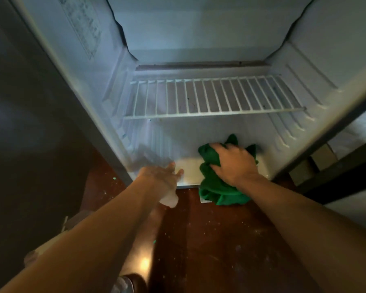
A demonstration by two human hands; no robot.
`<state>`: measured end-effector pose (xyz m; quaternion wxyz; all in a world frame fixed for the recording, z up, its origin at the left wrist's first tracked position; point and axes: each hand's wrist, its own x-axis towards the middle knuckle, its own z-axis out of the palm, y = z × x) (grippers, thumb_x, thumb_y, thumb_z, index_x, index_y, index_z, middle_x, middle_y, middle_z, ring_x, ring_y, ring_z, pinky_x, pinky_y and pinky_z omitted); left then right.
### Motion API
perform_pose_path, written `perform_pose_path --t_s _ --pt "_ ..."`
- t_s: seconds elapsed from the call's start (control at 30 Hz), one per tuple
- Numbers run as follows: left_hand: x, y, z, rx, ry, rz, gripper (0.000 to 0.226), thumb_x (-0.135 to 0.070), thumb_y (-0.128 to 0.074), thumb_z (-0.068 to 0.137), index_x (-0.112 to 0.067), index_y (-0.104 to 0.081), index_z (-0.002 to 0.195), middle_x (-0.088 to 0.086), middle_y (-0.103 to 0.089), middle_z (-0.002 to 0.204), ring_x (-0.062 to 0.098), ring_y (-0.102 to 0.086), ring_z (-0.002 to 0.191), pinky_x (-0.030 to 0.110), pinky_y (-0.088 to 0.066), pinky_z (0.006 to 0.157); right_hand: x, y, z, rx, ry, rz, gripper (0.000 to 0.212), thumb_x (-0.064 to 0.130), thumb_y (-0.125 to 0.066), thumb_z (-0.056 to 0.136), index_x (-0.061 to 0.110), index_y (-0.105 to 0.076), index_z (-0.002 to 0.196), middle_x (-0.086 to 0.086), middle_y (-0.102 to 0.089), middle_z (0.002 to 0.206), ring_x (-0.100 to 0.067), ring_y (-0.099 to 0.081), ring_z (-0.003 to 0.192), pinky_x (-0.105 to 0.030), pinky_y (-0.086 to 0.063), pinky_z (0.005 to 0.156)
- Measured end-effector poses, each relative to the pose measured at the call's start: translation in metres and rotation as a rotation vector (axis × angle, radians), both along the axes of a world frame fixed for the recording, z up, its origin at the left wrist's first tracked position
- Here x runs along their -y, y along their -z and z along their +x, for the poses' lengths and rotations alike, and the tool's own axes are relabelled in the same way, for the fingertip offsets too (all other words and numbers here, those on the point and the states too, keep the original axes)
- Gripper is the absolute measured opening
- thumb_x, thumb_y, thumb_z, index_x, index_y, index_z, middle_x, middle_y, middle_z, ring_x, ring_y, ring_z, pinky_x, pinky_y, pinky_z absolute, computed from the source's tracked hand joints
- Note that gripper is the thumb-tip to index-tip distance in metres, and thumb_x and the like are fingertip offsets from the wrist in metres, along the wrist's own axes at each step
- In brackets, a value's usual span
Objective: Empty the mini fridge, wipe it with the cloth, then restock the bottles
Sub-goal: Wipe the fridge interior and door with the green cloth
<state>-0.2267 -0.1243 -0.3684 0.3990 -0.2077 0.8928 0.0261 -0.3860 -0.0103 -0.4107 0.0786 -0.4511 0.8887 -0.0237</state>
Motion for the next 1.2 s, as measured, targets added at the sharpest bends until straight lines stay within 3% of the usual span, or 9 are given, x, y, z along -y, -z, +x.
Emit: perform_pose_path --t_s 0.23,0.43,0.67,0.8,0.97,1.2 --pt "0.002 0.002 0.001 -0.030 -0.009 0.059 0.097 -0.042 -0.063 0.086 -0.032 0.005 0.156 -0.003 0.018 0.163 0.029 -0.005 0.151 0.051 -0.025 0.115 0.012 0.008 -0.007 0.004 0.038 0.013 0.059 0.052 -0.053 0.090 0.026 -0.036 0.140 -0.015 -0.057 0.124 -0.036 -0.054 0.112 -0.041 -0.049 0.087" --pt "0.000 0.014 0.003 -0.040 -0.052 0.082 0.102 -0.041 -0.062 0.086 -0.030 0.012 0.155 -0.002 0.024 0.161 0.027 0.004 0.151 0.054 -0.020 0.117 0.073 0.022 -0.049 0.033 0.157 -0.073 0.064 0.051 -0.053 0.090 0.028 -0.029 0.146 -0.017 -0.034 0.148 -0.040 -0.039 0.129 -0.047 -0.042 0.097" --pt "0.008 0.005 0.002 -0.016 -0.081 0.126 0.098 -0.040 -0.062 0.087 -0.036 0.009 0.154 -0.008 0.023 0.161 0.023 0.004 0.151 0.057 -0.021 0.116 0.025 0.017 -0.022 0.039 0.060 -0.061 0.058 0.046 -0.053 0.089 0.028 -0.036 0.141 -0.017 -0.050 0.132 -0.039 -0.051 0.115 -0.042 -0.046 0.093" --pt "0.003 0.002 0.003 -0.001 -0.063 0.105 0.098 -0.040 -0.062 0.088 -0.033 0.009 0.155 -0.006 0.024 0.161 0.024 0.003 0.151 0.054 -0.020 0.118 -0.024 0.018 -0.007 0.069 0.022 -0.037 0.056 0.042 -0.057 0.090 0.034 -0.034 0.141 -0.012 -0.043 0.142 -0.036 -0.050 0.120 -0.042 -0.043 0.096" --pt "0.002 0.004 0.005 -0.044 -0.061 0.132 0.097 -0.037 -0.061 0.090 -0.029 0.011 0.155 -0.003 0.024 0.161 0.026 0.007 0.151 0.051 -0.015 0.120 -0.001 0.027 -0.021 0.053 0.117 -0.071 0.054 0.042 -0.054 0.092 0.030 -0.033 0.140 -0.019 -0.042 0.139 -0.041 -0.051 0.116 -0.048 -0.048 0.091" --pt "0.004 0.018 0.007 -0.058 -0.073 0.124 0.098 -0.030 -0.060 0.089 -0.032 0.012 0.155 -0.006 0.026 0.160 0.022 0.008 0.151 0.047 -0.018 0.120 0.070 0.028 -0.083 0.090 0.181 -0.112 0.065 0.044 -0.054 0.091 0.023 -0.028 0.146 -0.019 -0.042 0.143 -0.040 -0.046 0.126 -0.046 -0.040 0.100"
